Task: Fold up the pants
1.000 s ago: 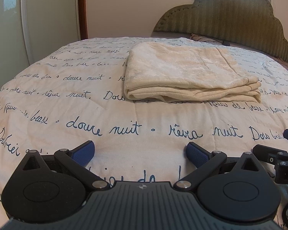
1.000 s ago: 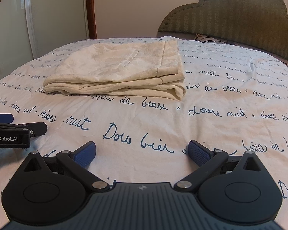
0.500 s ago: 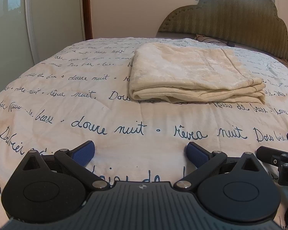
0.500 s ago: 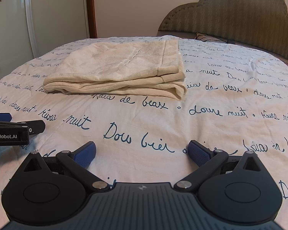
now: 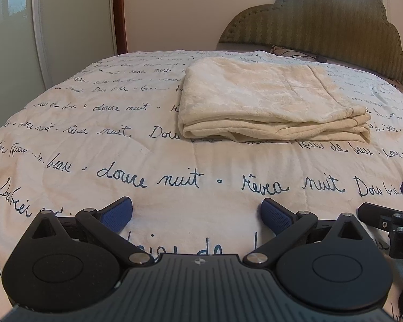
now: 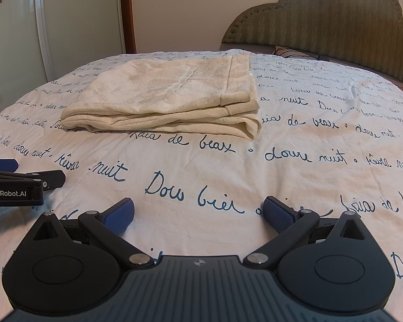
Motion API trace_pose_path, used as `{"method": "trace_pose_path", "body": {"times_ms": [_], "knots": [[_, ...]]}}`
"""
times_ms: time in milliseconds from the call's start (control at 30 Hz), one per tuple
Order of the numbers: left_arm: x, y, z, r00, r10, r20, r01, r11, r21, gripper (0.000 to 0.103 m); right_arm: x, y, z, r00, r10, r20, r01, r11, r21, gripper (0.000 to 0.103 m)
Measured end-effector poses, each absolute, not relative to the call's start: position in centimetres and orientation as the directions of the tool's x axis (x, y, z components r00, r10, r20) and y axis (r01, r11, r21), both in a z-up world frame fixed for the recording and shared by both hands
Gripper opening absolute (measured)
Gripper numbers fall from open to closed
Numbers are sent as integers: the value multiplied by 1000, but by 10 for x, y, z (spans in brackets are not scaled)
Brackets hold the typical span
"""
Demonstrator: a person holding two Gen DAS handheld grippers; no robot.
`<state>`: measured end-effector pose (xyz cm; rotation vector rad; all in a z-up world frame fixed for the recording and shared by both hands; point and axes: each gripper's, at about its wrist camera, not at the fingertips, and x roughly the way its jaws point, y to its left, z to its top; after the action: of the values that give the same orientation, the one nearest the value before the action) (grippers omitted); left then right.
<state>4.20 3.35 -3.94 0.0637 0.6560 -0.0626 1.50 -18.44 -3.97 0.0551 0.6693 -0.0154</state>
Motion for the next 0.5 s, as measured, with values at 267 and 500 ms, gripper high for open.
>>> {"method": "trace_pose_path", "body": {"times_ms": [267, 500], "knots": [[42, 34, -40, 790, -39, -611, 79, 996, 39, 103, 15, -184, -40, 784, 6, -621, 30, 998, 48, 103], [42, 34, -40, 791, -40, -611, 78, 996, 36, 103, 15, -184, -40, 784, 6, -621, 30, 998, 48, 103]]}}
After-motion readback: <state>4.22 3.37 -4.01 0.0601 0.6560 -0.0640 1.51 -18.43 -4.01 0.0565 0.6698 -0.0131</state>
